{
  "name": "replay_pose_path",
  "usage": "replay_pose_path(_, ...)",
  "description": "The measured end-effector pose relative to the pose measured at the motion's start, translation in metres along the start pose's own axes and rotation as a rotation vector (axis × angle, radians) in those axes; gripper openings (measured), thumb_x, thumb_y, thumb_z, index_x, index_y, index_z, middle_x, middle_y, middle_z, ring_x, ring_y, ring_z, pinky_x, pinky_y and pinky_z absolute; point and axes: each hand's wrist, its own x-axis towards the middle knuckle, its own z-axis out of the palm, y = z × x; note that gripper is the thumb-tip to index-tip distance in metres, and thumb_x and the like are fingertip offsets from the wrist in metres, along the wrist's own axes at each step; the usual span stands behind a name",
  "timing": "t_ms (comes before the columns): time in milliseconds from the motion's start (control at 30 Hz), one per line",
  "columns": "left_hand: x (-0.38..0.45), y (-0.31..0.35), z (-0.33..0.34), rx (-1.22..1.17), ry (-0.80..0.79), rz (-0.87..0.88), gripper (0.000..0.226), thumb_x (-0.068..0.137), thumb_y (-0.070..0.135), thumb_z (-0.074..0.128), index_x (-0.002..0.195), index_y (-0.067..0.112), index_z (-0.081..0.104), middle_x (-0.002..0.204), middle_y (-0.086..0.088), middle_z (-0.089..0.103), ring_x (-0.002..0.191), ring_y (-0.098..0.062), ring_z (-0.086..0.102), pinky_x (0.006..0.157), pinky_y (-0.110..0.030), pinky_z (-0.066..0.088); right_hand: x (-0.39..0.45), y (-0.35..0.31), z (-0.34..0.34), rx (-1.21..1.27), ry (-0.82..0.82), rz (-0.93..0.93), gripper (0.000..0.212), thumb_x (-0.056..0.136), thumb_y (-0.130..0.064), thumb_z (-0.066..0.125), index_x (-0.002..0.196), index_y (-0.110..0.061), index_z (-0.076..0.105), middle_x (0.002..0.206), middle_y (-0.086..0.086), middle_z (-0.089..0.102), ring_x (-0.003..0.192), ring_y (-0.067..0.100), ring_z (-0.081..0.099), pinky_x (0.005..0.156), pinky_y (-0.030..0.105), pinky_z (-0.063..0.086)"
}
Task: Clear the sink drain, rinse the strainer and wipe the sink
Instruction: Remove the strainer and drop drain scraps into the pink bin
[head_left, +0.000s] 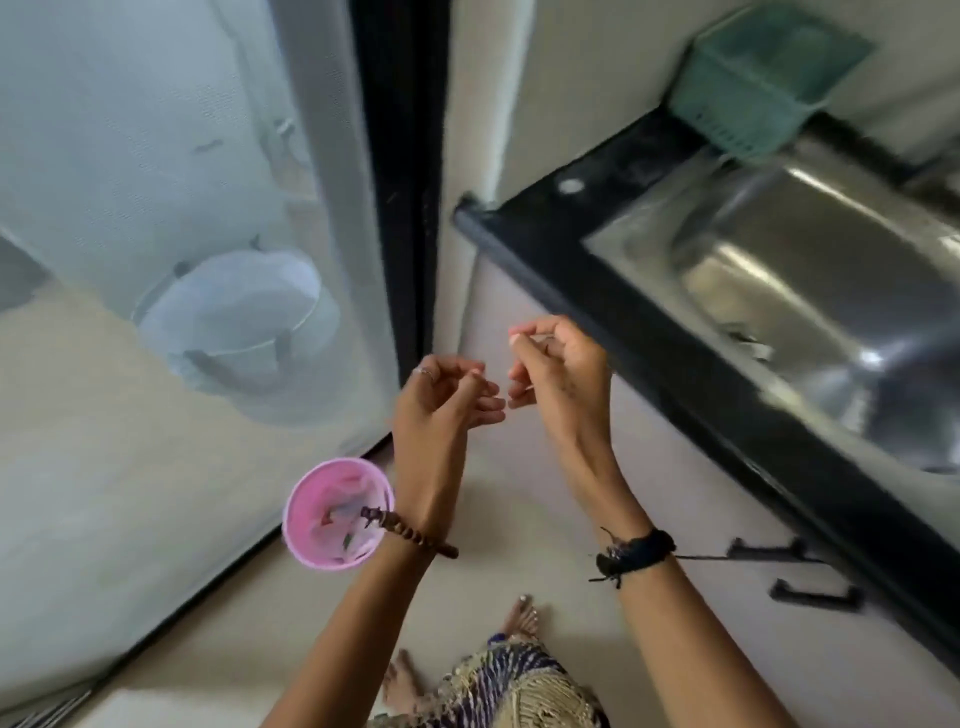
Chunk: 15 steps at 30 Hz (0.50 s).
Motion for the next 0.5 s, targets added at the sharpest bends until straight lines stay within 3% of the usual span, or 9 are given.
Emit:
replay_pose_path(100,-0.009,0.021,0.07,0.056,-0.127,0.068,0.009,0.09,-0.001,0.048,0.092,0.001,0.056,0.074,-0.013,0.061,0.059,-0.012,0.062,0.055,-0.019,0.053,0.009,-0.032,-0.068,-0.006,0.131,-0.067,0.01,0.087,-0.011,0.058,0.083,-0.019,0.063,0.049,-0.01,0.059,0.043,0.001,0.052,0.043,0.016,0.046)
replay_pose_path(233,0.0,0.025,0.161,0.197,-0.335,0.054,0.01,0.09,0.002,0.049,0.095,0.001,0.057,0.08,-0.012,0.065,0.07,-0.016,0.066,0.065,-0.022,0.057,0.031,-0.038,-0.152,-0.022,0.281,-0.095,0.007,0.088,-0.011,0.058,0.088,-0.013,0.064,0.053,-0.007,0.058,0.045,0.001,0.053,0.044,0.015,0.044)
replay_pose_path(300,0.014,0.017,0.206,0.258,-0.379,0.046,0.009,0.089,0.002,0.051,0.094,0.0,0.058,0.082,-0.015,0.067,0.073,-0.021,0.067,0.068,-0.028,0.059,0.053,-0.029,-0.191,0.005,0.328,-0.063,0.007,0.087,-0.01,0.059,0.087,-0.013,0.065,0.051,-0.009,0.06,0.045,0.0,0.054,0.045,0.016,0.046)
replay_pose_path(433,0.057,-0.009,0.288,0.446,-0.422,0.071,0.009,0.084,0.0,0.056,0.086,0.006,0.062,0.077,-0.011,0.068,0.063,-0.009,0.066,0.063,-0.021,0.057,0.108,-0.002,-0.251,-0.018,0.37,0.066,0.011,0.086,-0.012,0.058,0.083,-0.019,0.065,0.062,-0.007,0.064,0.052,0.004,0.06,0.053,0.027,0.054)
replay_pose_path(500,0.084,-0.029,0.324,0.644,-0.456,0.07,0.009,0.082,0.003,0.059,0.084,0.009,0.065,0.08,-0.012,0.07,0.071,-0.015,0.068,0.072,-0.031,0.058,0.137,0.019,-0.279,-0.102,0.393,0.132,0.009,0.088,-0.015,0.057,0.086,-0.019,0.065,0.068,-0.003,0.068,0.056,0.01,0.063,0.059,0.031,0.056)
